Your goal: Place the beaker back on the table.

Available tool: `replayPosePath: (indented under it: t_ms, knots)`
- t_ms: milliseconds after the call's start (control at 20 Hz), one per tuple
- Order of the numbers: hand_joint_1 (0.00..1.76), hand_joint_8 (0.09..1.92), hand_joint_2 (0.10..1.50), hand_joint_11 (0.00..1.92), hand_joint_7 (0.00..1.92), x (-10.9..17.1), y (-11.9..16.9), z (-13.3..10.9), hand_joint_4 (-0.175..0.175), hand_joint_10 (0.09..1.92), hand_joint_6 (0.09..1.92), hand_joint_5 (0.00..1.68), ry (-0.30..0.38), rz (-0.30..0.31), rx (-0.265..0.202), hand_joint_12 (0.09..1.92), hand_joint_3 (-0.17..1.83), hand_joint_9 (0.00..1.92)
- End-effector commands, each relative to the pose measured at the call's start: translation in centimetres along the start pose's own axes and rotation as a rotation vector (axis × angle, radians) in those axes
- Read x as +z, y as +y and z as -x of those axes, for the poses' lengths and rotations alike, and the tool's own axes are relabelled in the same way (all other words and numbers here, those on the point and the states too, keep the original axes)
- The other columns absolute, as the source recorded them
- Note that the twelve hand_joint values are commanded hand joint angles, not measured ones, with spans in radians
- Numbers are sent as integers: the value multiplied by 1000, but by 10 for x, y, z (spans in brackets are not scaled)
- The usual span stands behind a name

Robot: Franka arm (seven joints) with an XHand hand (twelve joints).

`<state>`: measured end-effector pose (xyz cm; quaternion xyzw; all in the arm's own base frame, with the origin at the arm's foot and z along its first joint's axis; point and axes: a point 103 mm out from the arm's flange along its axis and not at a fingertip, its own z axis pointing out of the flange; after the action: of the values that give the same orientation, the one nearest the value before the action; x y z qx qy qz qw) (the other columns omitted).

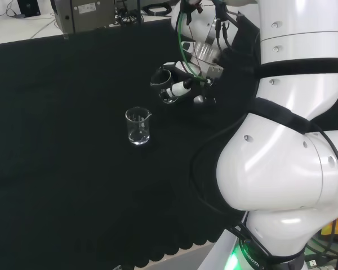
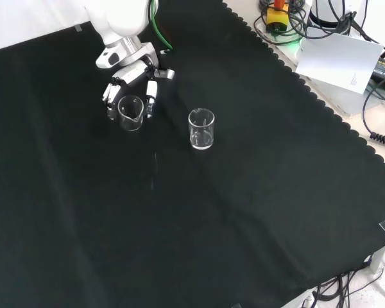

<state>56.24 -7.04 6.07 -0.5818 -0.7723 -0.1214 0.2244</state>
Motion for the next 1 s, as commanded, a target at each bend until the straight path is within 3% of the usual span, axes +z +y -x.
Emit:
replayPosePath:
  t_ms: [50,250,450,750,1000]
  knots:
    - [906,694,979,362,307,1,-4,4,-65,591,462,422,19,-18,5,1325,-175,534]
    - [841,692,942,150,100,0,-9,9,-72,723,272,334,31,-25,10,1424,-175,275]
    - [782,704,913,37,29,-3,-14,16,-76,806,136,304,62,-45,36,1470,-175,145]
    - [724,601,887,0,0,-21,-23,21,-82,839,87,261,49,39,55,1397,-175,29]
    - [716,585,881,0,0,-40,-27,16,-83,842,87,256,8,61,49,1391,-175,20]
